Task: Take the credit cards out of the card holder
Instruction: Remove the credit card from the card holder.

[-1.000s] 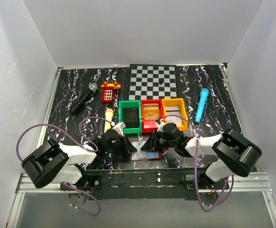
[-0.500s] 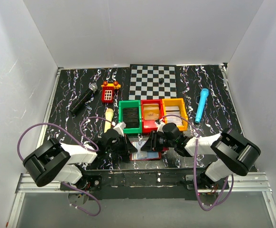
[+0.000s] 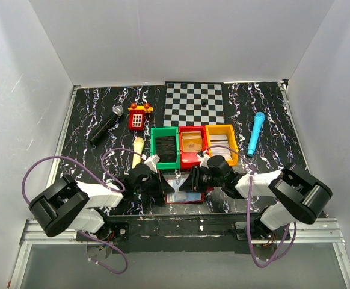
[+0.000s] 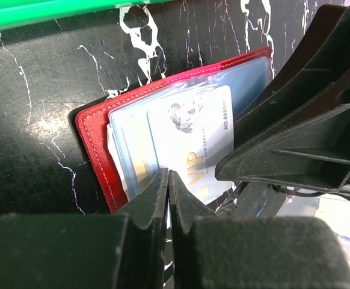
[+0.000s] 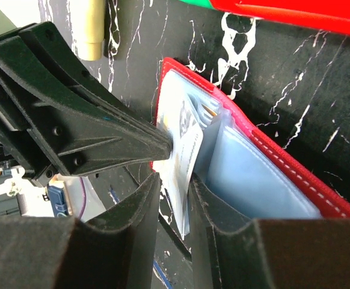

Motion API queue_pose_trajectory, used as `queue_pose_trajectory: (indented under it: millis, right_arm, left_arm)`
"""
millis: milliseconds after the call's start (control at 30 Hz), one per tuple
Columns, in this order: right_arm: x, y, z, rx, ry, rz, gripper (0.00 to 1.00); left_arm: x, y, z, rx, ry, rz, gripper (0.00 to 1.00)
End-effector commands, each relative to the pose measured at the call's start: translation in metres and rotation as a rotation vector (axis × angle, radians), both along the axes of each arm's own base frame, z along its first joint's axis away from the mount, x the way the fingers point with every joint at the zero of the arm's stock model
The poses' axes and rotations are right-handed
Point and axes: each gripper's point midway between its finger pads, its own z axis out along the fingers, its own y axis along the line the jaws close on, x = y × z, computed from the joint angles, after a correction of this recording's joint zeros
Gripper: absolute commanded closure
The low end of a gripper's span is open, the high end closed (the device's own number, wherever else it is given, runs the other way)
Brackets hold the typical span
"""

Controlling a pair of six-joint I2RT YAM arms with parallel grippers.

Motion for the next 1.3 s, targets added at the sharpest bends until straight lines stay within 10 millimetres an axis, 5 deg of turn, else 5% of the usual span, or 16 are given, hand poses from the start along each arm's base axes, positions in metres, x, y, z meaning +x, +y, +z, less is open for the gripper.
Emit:
queue_pose_trajectory:
  millis: [0, 1267]
  right_arm:
    - [-0.001, 0.014, 0.04, 0.142, -0.083, 0.058, 0.68]
    - [0.0, -0.004, 0.039, 0.138, -0.087, 0.019, 0.78]
  left_arm:
    - [-0.013, 0.028, -0.037, 0.159, 0.08, 0.04, 1.0]
    - [-0.015, 0.036, -0.046, 0.191, 0.11, 0.073, 1.0]
